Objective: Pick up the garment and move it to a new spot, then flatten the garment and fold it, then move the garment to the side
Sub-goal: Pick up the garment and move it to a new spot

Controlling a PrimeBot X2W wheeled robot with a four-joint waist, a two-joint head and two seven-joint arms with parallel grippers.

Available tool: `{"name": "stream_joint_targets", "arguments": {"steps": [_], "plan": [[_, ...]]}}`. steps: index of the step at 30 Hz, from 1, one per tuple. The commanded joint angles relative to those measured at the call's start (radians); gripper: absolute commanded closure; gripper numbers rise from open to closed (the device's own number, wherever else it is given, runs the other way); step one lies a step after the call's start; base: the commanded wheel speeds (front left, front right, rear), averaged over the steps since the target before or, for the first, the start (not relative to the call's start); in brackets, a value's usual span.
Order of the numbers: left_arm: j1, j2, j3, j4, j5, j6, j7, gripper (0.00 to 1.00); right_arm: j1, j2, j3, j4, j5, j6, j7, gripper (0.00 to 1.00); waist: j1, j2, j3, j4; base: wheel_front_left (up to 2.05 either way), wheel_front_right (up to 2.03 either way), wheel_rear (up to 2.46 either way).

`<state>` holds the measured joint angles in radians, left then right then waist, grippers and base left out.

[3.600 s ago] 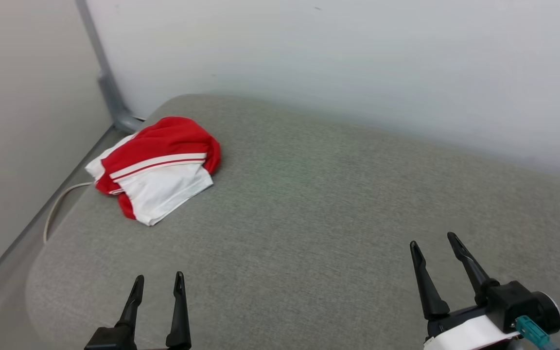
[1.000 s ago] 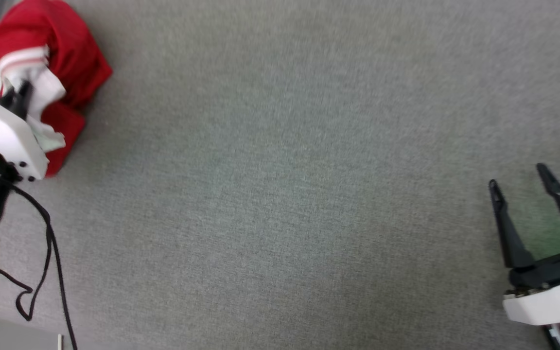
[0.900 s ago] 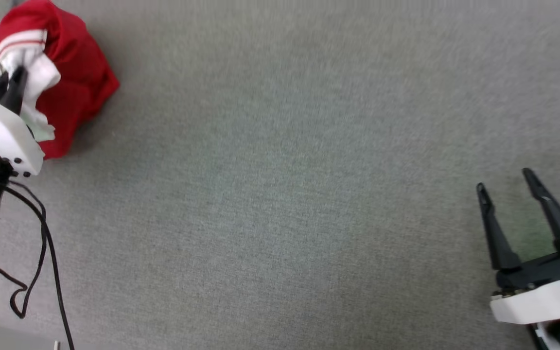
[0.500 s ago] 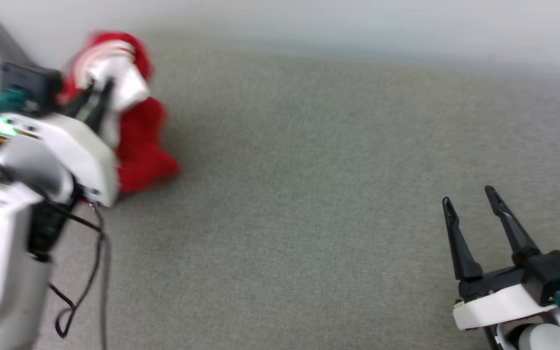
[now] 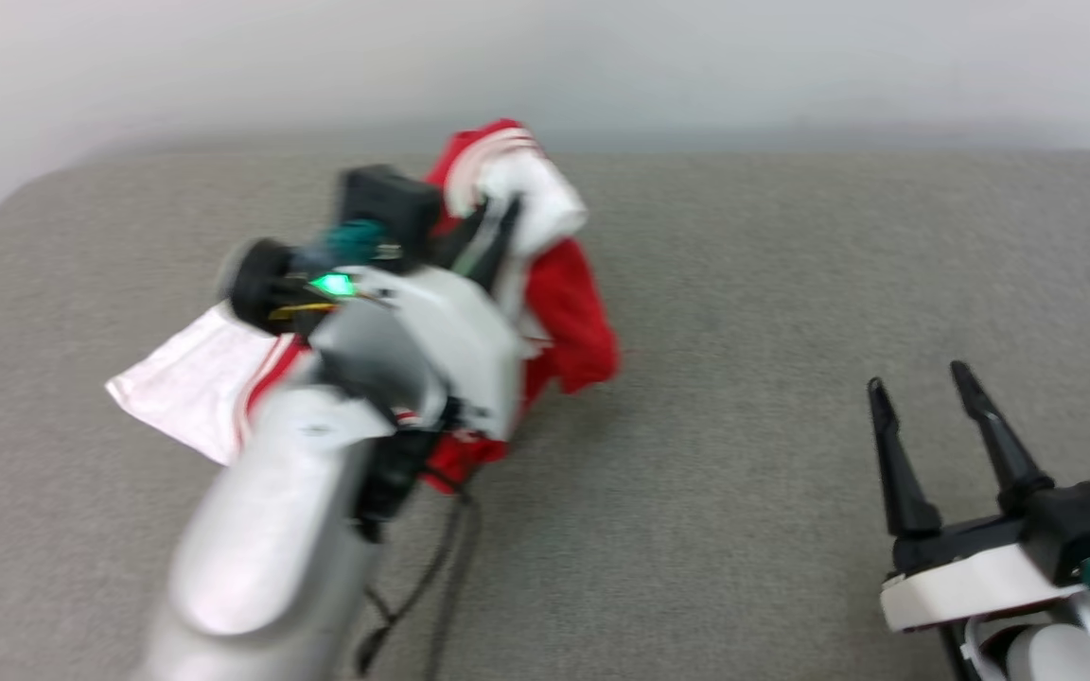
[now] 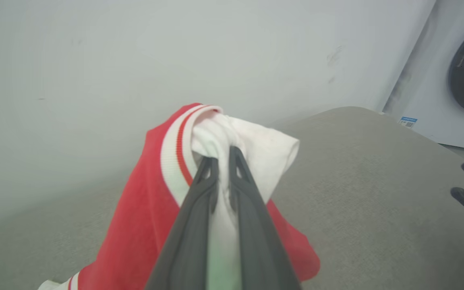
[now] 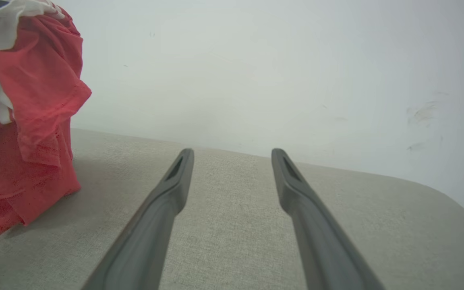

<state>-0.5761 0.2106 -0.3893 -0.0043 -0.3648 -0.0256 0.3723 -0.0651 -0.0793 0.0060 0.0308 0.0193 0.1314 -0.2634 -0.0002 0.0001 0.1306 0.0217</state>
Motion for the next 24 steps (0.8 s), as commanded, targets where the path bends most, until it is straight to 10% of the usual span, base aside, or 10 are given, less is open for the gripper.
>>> {"name": "stream_joint_targets", "arguments": {"steps": [1, 9, 10, 11, 24], "plan": [[-0.026, -0.054, -0.031, 0.049, 0.010, 0.009, -0.031, 1.00, -0.022, 0.003, -0.024, 0.002, -0.004, -0.001, -0.002, 0.00, 0.0002, -0.0001, 0.019, -0.047, 0.00, 0.00, 0.00], [-0.091, -0.158, -0.172, 0.295, -0.024, 0.059, -0.171, 1.00, -0.075, 0.002, -0.179, 0.025, 0.002, -0.001, -0.002, 0.00, 0.0002, -0.0001, 0.058, -0.145, 0.00, 0.00, 0.00], [-0.092, -0.160, -0.209, 0.313, -0.055, 0.067, -0.186, 0.35, -0.082, 0.003, -0.191, 0.029, 0.004, -0.001, -0.002, 0.00, 0.0002, -0.0001, 0.061, -0.155, 0.00, 0.00, 0.00], [-0.092, -0.161, -0.252, 0.325, -0.089, 0.076, -0.198, 0.00, -0.088, 0.005, -0.198, 0.033, 0.006, -0.001, -0.002, 0.00, 0.0002, -0.0001, 0.064, -0.163, 0.00, 0.00, 0.00], [-0.149, -0.160, -0.506, 0.482, -0.276, 0.137, -0.401, 0.00, -0.053, 0.015, -0.170, 0.056, -0.012, -0.001, -0.002, 0.00, 0.0002, -0.0001, 0.007, -0.125, 0.00, 0.00, 0.00]]}}
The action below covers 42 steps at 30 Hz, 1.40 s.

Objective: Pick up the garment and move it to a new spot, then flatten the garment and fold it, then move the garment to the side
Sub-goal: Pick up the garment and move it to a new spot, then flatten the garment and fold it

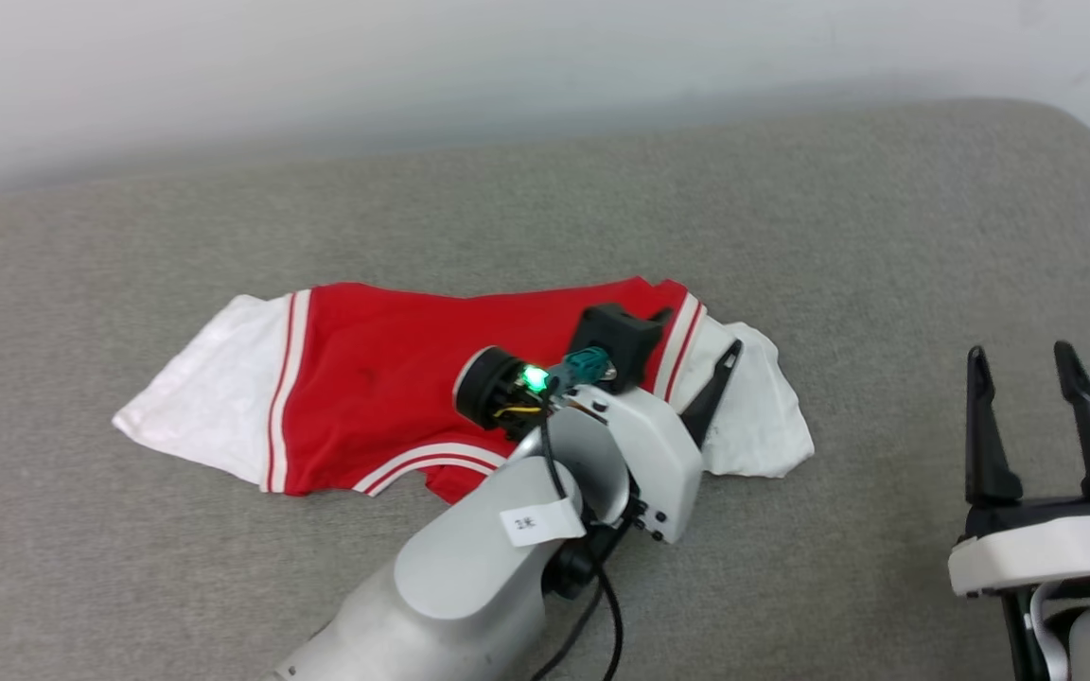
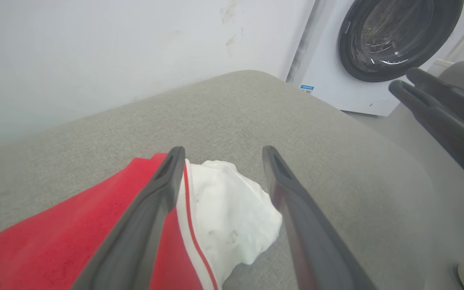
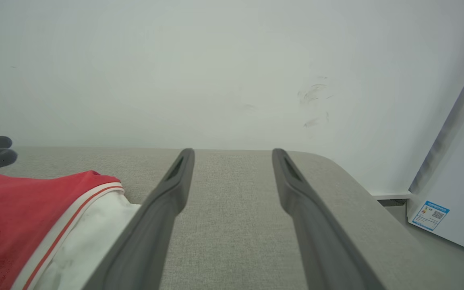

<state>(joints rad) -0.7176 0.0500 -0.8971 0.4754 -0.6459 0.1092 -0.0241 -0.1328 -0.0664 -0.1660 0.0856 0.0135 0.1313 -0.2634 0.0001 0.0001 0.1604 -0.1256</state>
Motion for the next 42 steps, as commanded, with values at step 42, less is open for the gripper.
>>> {"name": "stream_joint_targets", "arguments": {"steps": [42], "plan": [[0.783, 0.124, 0.645, -0.515, 0.418, 0.059, -0.241, 0.00, 0.132, -0.022, 0.019, 0.130, -0.026, -0.001, 0.027, 0.00, -0.0001, -0.0001, -0.183, 0.203, 0.00, 0.00, 0.00]]}}
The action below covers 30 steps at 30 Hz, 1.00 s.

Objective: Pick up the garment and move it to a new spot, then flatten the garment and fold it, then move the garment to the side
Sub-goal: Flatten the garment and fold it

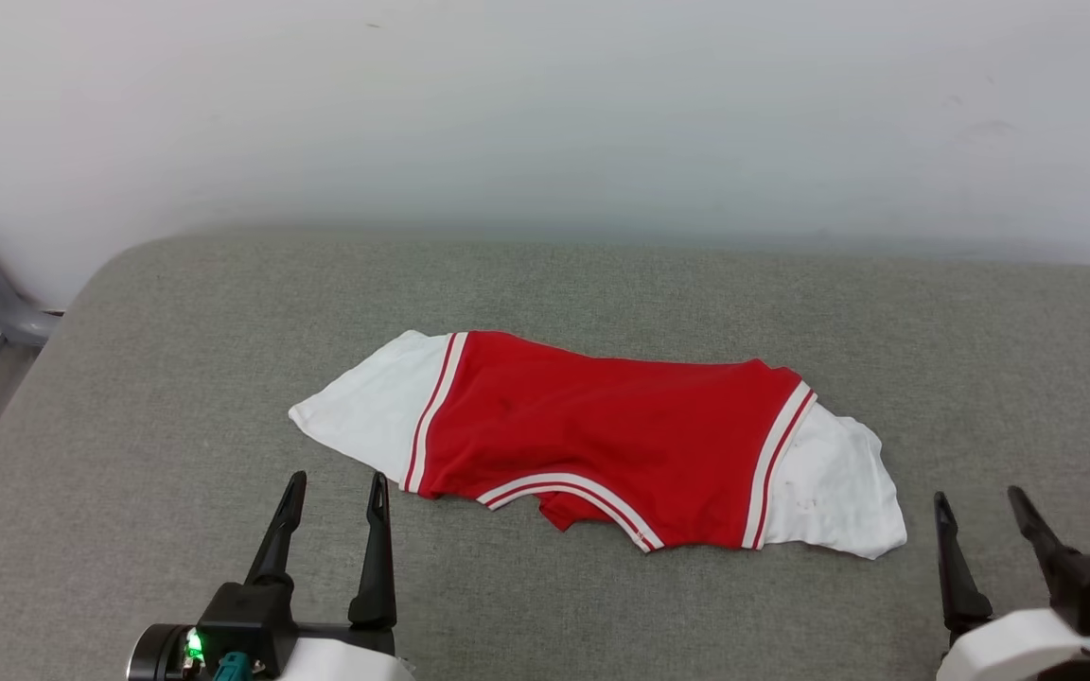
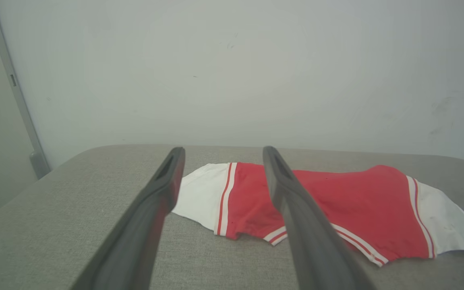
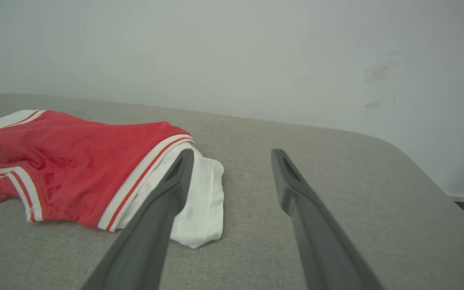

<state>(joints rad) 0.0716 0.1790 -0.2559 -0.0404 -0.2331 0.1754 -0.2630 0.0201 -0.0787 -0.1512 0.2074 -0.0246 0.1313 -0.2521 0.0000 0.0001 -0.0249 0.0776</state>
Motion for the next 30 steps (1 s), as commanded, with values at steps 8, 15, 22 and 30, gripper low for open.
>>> {"name": "stream_joint_targets", "arguments": {"steps": [8, 15, 22, 30], "plan": [[-0.014, -0.064, 0.047, 0.018, 0.060, -0.053, -0.003, 0.00, -0.122, -0.176, 0.133, 0.075, 0.168, -0.001, 0.464, 0.00, 0.0000, -0.0001, 0.049, 0.014, 0.00, 0.00, 0.00], [-0.040, -0.100, 0.056, 0.028, 0.102, -0.081, -0.003, 0.00, -0.192, -0.309, 0.238, 0.046, 0.371, -0.001, 0.827, 0.00, 0.0000, -0.0001, 0.105, 0.057, 0.00, 0.00, 0.00], [-0.060, -0.118, 0.051, 0.033, 0.125, -0.091, -0.003, 0.00, -0.229, -0.373, 0.275, 0.057, 0.433, -0.001, 0.934, 0.00, 0.0000, -0.0001, 0.149, 0.104, 0.00, 0.00, 0.00], [-0.070, -0.126, 0.040, 0.034, 0.133, -0.084, -0.003, 0.00, -0.235, -0.375, 0.304, 0.103, 0.450, -0.001, 0.919, 0.00, 0.0000, -0.0001, 0.177, 0.138, 0.00, 0.00, 0.00]]}}
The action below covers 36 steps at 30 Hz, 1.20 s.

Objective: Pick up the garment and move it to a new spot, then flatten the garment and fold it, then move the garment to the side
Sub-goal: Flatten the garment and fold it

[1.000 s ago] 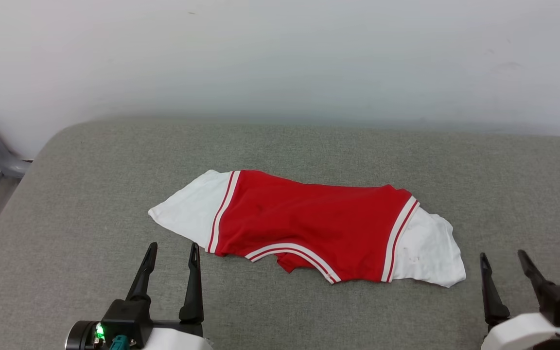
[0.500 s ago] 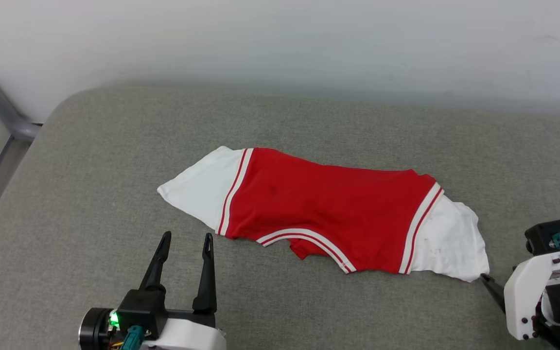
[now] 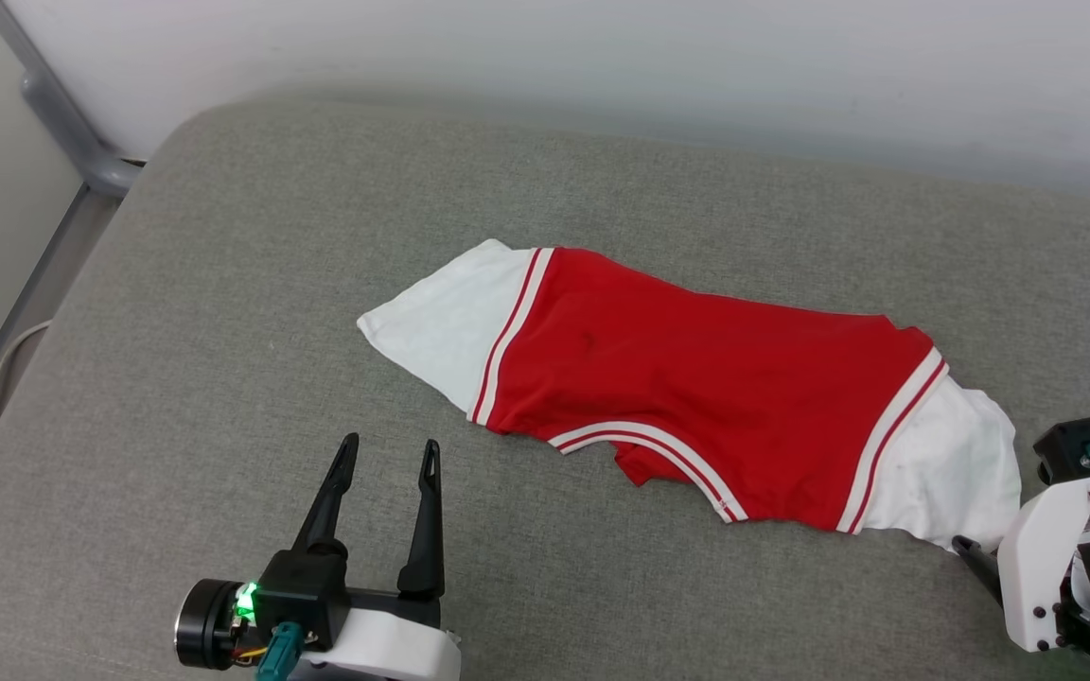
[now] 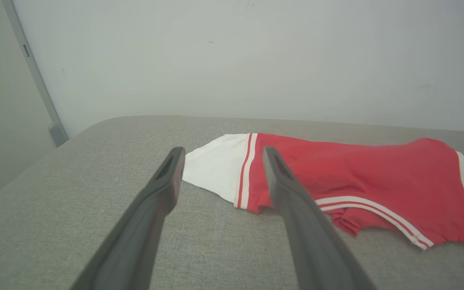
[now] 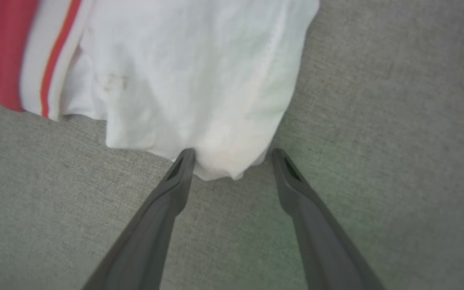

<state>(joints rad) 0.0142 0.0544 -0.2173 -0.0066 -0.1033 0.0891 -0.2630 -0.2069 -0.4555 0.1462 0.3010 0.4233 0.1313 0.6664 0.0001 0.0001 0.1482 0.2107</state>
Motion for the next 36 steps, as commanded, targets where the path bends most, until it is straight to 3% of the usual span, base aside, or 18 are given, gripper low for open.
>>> {"name": "stream_joint_targets", "arguments": {"steps": [1, 4, 6, 18, 27, 31, 35, 36], "plan": [[-0.014, -0.002, 0.000, 0.000, 0.003, 0.004, -0.003, 0.00, -0.006, 0.003, 0.013, 0.017, 0.002, -0.001, -0.003, 0.00, -0.0001, -0.0001, 0.007, 0.007, 0.00, 0.00, 0.00], [-0.014, -0.003, -0.003, -0.001, 0.004, 0.008, -0.003, 0.00, 0.000, 0.008, 0.033, 0.039, 0.007, -0.001, -0.010, 0.00, -0.0001, -0.0001, 0.014, 0.012, 0.00, 0.00, 0.00], [-0.013, -0.004, -0.006, 0.000, 0.004, 0.008, -0.003, 0.00, 0.008, 0.008, 0.049, 0.057, 0.008, -0.001, -0.013, 1.00, -0.0001, -0.0001, 0.015, 0.014, 0.00, 0.00, 0.00], [0.020, -0.004, 0.034, 0.025, -0.005, -0.006, -0.003, 0.00, 0.042, -0.047, 0.074, 0.064, 0.030, -0.001, -0.044, 1.00, -0.0001, -0.0001, -0.076, -0.046, 0.00, 0.00, 0.00], [0.038, -0.005, 0.066, 0.021, -0.001, -0.029, -0.003, 0.00, 0.095, -0.196, 0.039, 0.038, 0.035, -0.001, -0.005, 1.00, -0.0001, -0.0001, -0.106, -0.083, 0.00, 0.00, 0.00], [0.038, -0.005, 0.066, 0.020, 0.002, -0.035, -0.003, 0.00, 0.093, -0.269, 0.032, 0.087, -0.031, -0.001, -0.034, 1.00, -0.0001, -0.0001, -0.101, -0.085, 0.00, 0.00, 0.00], [0.038, -0.005, 0.061, 0.031, -0.005, -0.037, -0.003, 0.00, 0.056, -0.263, 0.056, 0.156, -0.090, -0.001, -0.093, 1.00, -0.0001, -0.0001, -0.097, -0.089, 0.00, 0.00, 0.00], [0.038, -0.005, 0.060, 0.035, -0.002, -0.038, -0.003, 0.00, 0.045, -0.252, 0.056, 0.172, -0.098, -0.001, -0.118, 0.85, -0.0001, -0.0001, -0.102, -0.090, 0.00, 0.00, 0.00]]}}
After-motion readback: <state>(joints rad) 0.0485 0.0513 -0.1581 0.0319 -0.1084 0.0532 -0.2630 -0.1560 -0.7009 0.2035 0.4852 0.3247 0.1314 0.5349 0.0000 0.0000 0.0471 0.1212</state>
